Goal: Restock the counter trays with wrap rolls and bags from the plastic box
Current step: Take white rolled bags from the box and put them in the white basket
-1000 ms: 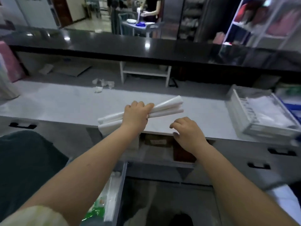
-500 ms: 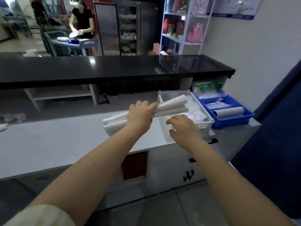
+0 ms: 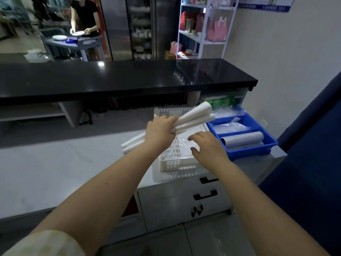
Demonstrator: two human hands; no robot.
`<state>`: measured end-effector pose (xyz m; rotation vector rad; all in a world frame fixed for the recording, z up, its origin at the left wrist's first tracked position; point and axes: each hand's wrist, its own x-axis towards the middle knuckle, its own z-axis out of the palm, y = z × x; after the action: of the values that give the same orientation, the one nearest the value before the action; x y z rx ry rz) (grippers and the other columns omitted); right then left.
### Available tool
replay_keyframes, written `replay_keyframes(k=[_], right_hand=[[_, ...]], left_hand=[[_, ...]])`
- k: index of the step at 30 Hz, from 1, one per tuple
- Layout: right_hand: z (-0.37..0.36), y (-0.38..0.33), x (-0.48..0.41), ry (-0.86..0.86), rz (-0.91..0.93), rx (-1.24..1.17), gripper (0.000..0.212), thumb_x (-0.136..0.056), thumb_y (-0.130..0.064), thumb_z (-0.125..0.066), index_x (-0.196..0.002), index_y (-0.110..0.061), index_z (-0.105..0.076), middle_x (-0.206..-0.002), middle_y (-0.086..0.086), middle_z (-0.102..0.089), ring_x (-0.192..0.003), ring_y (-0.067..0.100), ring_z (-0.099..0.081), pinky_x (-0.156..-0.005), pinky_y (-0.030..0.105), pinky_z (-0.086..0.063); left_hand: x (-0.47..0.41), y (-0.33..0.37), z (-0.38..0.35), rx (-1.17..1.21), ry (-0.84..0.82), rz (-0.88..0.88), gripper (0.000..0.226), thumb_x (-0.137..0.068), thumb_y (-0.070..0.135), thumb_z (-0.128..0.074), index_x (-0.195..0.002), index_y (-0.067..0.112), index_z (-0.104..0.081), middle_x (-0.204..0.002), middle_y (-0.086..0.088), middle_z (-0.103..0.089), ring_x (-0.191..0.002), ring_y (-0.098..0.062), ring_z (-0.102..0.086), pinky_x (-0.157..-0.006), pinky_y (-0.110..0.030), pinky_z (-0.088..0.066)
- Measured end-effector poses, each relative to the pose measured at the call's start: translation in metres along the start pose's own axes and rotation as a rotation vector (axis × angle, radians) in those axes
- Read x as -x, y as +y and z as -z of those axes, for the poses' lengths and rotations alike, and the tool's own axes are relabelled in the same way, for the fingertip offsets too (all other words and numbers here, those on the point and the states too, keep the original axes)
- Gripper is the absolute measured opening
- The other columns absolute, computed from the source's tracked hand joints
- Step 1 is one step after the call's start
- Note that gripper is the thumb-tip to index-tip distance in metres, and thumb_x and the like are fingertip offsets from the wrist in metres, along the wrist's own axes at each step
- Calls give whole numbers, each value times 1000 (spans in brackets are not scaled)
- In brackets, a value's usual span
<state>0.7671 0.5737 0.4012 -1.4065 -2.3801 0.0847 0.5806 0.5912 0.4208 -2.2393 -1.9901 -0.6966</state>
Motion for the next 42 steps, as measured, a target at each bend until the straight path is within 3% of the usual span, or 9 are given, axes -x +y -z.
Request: replay_keyframes(k=[7,14,17,19,23,30,34,37,42], right_hand=[[-17,35,-71,30,-125,-189,34,-89,-25,-60,-122,-23,-52,-121,-3,-57,-115,19,-45,-90,37,-44],[-35,54,-135,133,-457,-735,33,-80,-36,-68,-97,-49,-42,-97,-18,-59,-77,0,-60,-63,19,-46],[-58,62,-152,111,-679,-1061,49,-77,-28,-73,-115,-32,-43,-103,-2,-62,-85,12,-66,-60,26,-56],[-74,68,-157,30,-811,-1185,48,-79,-23,-73,-120,-18,-48,-105,6,-64,-89,21,-69,-61,32,-58],[-99,81,-160,-176,-949,-1282,40,-78,-26,-75,-112,-26,-53,-107,8,-68,-90,27,-70,-75,45,-59],[-119,93,-187,-279,-948,-1393,41,-82,-4,-66,-115,-21,-49,-109,14,-66,-84,30,-68,-60,37,-57],[-132,89,-200,-395,-877,-1358,39,-83,0,-64,-113,-20,-50,-104,16,-68,-79,28,-69,-66,42,-59],[-142,86,-207,-473,-843,-1327,39,-83,0,-65,-114,-20,-51,-103,18,-68,-83,30,-66,-83,50,-55],[-159,79,-210,-474,-812,-1100,43,-78,-13,-72,-114,-21,-50,-98,12,-70,-84,28,-69,-82,45,-57]], left_hand=[[-75,-10,-15,579,-130,204,43,-68,25,-66,-109,38,-61,-84,17,-64,-79,-8,-61,-63,-26,-47],[-143,-34,-45,1039,-367,437,41,-63,9,-82,-101,16,-69,-94,-8,-72,-85,-24,-69,-76,-39,-59],[-154,-42,-75,1158,-460,570,43,-66,6,-81,-106,8,-67,-99,-12,-71,-86,-27,-70,-75,-40,-59],[-155,-46,-95,1174,-510,687,40,-69,8,-80,-106,7,-65,-98,-11,-71,-79,-23,-69,-60,-30,-57],[-151,-55,-122,1196,-643,821,36,-73,11,-80,-105,9,-63,-96,-11,-72,-82,-27,-71,-67,-36,-58],[-164,-82,-127,1042,-566,805,20,-78,16,-75,-92,8,-64,-82,-6,-70,-69,-19,-71,-52,-26,-55],[-155,-98,-127,490,-464,620,34,-69,41,-77,-64,18,-53,-62,4,-57,-54,-12,-57,-45,-23,-40],[-146,-107,-127,222,-444,570,43,-67,56,-72,-68,16,-56,-72,1,-60,-68,-17,-59,-51,-27,-41],[-131,-113,-131,47,-348,530,46,-70,58,-69,-93,18,-67,-100,-1,-60,-97,-22,-55,-74,-34,-51]])
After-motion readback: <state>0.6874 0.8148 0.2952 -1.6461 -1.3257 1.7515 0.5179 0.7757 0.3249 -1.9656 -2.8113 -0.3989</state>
